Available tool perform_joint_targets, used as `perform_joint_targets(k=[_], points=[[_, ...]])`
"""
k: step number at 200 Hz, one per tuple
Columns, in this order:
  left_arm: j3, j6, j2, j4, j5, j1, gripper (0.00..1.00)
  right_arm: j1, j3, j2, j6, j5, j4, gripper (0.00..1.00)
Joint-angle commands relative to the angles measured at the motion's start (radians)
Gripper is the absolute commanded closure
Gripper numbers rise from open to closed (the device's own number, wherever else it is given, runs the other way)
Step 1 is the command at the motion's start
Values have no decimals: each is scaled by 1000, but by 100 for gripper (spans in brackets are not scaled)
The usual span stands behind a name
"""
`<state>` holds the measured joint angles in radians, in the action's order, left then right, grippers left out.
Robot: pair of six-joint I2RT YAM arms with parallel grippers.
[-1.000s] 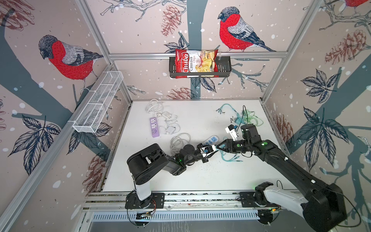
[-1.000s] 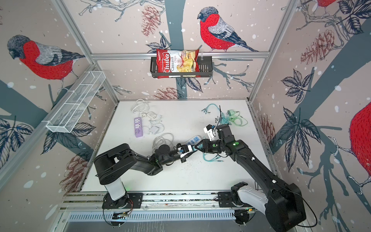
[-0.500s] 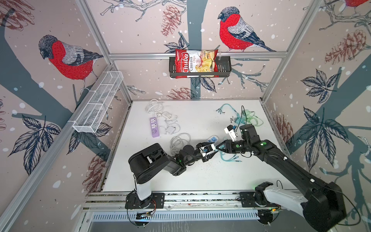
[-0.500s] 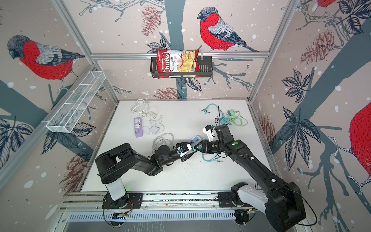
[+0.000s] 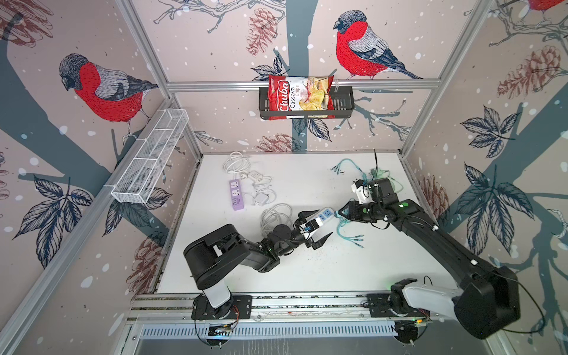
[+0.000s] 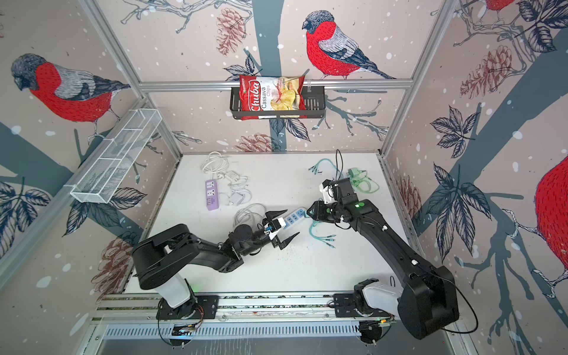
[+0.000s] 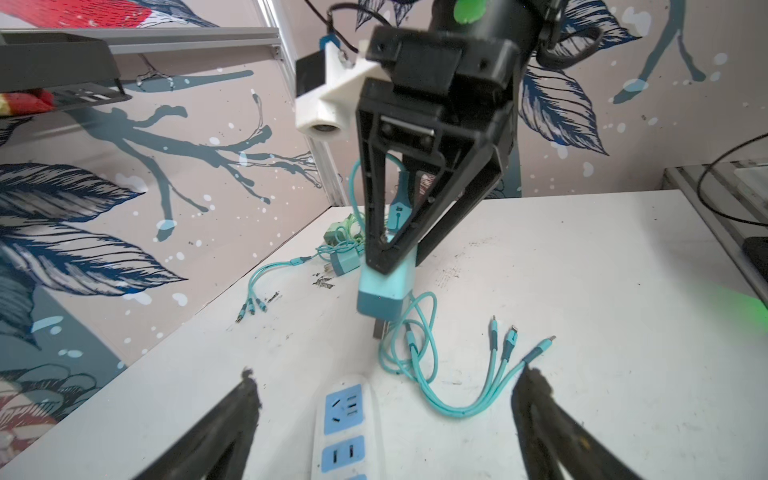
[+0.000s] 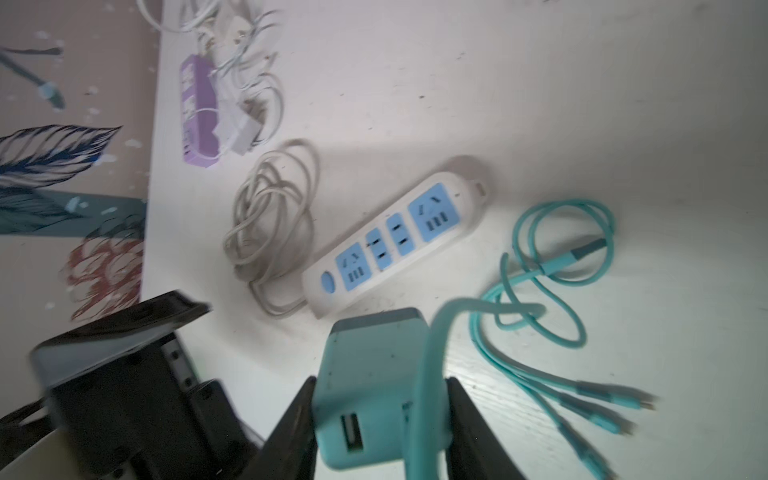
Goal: Insert the plug
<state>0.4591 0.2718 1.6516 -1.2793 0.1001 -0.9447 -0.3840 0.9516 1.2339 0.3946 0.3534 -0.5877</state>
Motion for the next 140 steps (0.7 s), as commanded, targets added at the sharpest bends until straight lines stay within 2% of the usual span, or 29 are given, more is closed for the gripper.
perform_joint_targets(k=[1,51,67,89,124,140], points=[[-9,-42,-94,204,-118,2,6,39,19,15,-27,-132,-55,76],[-32,-174,-318,598,-350,2,6,93,30,57,-45,-148,-40,76],[-33,-224,-379,694,-365,2,6,87,45,84,-51,-140,-41,76],[-44,-270,-449,756,-325,2,5,56,66,126,-41,-146,-34,76],[-48,-300,-479,785,-456,2,4,-13,104,196,-1,-186,-19,76],[-46,-280,-464,788,-472,3,3,-32,118,223,26,-206,-11,76]])
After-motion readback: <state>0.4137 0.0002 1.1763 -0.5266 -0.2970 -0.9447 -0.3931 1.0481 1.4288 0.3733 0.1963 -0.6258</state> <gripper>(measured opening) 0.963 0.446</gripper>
